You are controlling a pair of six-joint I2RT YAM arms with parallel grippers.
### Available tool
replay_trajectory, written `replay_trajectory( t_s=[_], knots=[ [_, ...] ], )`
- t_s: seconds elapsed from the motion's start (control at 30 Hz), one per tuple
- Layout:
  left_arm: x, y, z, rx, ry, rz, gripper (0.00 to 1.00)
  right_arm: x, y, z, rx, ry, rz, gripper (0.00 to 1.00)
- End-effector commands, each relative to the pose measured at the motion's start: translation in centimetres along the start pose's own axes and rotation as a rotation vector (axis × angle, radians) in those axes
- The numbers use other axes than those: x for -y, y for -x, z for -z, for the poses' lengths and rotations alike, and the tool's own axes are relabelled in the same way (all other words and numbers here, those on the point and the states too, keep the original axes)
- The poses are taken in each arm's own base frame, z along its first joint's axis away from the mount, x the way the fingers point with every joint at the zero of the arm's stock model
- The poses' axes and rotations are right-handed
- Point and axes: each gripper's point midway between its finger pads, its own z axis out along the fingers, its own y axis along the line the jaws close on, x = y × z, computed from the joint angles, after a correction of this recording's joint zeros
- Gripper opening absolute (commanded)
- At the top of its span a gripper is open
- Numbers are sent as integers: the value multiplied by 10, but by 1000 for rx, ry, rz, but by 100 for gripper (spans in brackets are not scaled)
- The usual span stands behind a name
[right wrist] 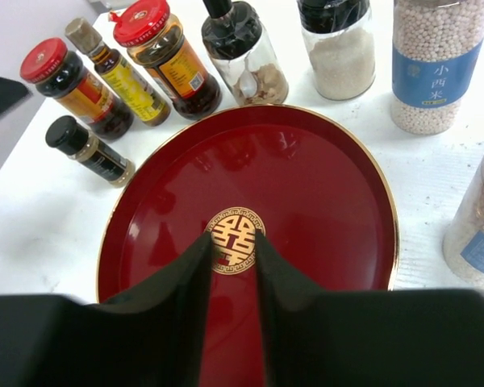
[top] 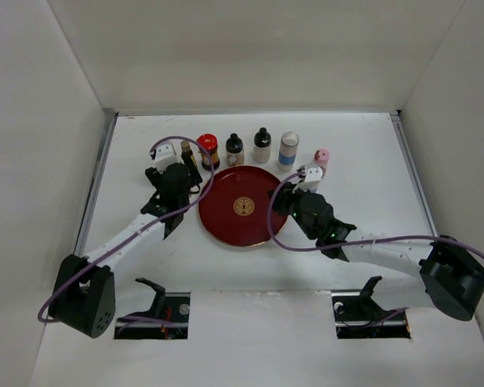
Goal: Organize the condiment bottles
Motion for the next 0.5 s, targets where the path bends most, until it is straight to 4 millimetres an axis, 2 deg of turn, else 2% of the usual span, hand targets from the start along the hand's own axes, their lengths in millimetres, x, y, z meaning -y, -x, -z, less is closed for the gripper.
replay_trajectory(
  t_s=[0.0,0.1,0.17,0.33,0.47],
  knots=[
    [0,-5,-12,-22,35,-31,74,-13,19,-6,40,30,-16,36],
    [3,-11,-23,-37,50,-45,73,-13,18,-6,36,28,-11,40],
    [3,-11,-27,-30,57,-40,73,-13,20,-5,42,31,-11,47],
    [-4,-20,-37,-49,83,-56,72,-13,19,-4,40,33,-11,48],
    [-12,-26,-49,-56,108,-45,66,-14,18,-5,36,35,-9,49]
  ],
)
